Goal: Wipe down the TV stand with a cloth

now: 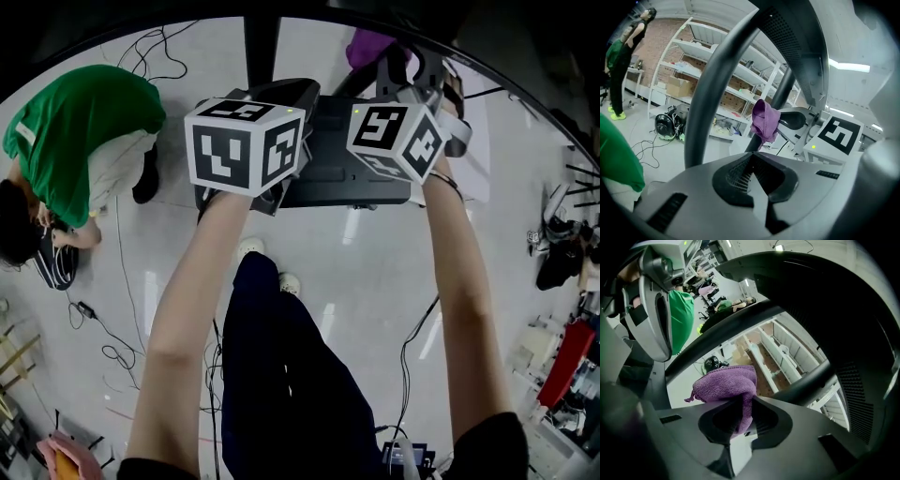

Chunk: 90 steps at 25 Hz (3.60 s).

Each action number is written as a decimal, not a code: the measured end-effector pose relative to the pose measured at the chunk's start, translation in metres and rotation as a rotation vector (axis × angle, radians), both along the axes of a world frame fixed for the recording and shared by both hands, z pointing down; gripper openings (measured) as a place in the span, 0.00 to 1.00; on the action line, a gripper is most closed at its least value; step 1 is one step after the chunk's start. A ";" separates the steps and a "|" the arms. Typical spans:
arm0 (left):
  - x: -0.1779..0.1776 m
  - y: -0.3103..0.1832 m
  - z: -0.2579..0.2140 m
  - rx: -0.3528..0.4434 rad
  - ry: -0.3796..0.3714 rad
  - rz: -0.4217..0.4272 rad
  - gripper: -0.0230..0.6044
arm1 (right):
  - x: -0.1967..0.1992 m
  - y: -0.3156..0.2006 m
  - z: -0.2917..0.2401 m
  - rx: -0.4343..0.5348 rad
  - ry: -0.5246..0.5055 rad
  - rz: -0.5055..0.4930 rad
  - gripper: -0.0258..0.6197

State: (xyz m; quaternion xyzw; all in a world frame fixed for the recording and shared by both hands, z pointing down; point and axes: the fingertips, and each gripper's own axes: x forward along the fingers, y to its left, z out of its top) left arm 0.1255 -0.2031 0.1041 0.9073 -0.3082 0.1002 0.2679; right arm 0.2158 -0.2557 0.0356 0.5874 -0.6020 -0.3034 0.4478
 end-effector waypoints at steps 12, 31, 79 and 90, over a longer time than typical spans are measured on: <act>-0.012 -0.005 0.022 -0.009 0.006 -0.037 0.05 | 0.002 -0.008 0.063 -0.108 -0.001 -0.008 0.15; -0.017 -0.007 0.038 -0.002 0.004 -0.049 0.05 | 0.002 -0.012 0.171 -0.296 -0.007 0.007 0.15; 0.043 0.038 -0.017 0.043 0.009 0.033 0.05 | 0.092 0.047 0.001 0.014 -0.104 0.223 0.15; 0.039 0.027 -0.002 0.014 0.009 0.025 0.05 | 0.081 0.012 -0.027 0.136 -0.207 0.278 0.15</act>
